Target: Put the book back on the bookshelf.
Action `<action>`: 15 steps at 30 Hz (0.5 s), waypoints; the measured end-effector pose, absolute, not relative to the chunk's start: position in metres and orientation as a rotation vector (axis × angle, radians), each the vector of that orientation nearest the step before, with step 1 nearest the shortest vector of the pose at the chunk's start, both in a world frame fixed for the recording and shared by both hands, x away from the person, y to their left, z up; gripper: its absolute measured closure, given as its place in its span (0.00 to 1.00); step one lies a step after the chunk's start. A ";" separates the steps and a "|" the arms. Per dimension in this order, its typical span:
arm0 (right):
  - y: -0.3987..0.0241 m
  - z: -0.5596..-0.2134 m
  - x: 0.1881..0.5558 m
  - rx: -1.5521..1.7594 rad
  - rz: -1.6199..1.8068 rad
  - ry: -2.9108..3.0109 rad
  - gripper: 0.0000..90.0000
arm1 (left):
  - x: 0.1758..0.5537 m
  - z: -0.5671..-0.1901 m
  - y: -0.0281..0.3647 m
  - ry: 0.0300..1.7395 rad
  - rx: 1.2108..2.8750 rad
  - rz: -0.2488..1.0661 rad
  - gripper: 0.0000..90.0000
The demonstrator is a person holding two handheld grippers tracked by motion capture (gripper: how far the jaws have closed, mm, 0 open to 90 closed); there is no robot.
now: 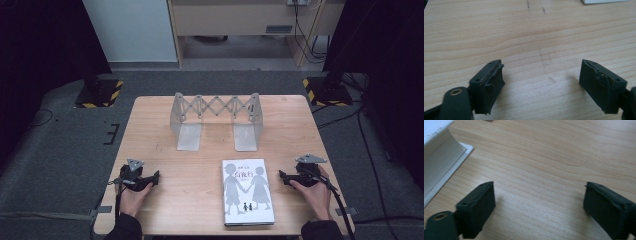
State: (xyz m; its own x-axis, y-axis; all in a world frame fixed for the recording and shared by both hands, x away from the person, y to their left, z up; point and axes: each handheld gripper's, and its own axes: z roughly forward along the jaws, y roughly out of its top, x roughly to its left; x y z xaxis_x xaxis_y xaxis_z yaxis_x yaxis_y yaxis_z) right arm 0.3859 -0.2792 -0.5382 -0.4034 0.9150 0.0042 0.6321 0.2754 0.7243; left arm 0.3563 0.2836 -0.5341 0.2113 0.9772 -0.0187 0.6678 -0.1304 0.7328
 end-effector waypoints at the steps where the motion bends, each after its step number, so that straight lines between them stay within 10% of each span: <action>1: -0.279 -0.538 0.385 1.391 0.931 2.128 0.20 | 0.356 -0.533 0.284 1.523 1.848 0.624 0.24; 15: -0.282 -0.524 0.368 1.340 1.057 2.089 0.31 | 0.345 -0.516 0.268 1.395 1.771 0.611 0.26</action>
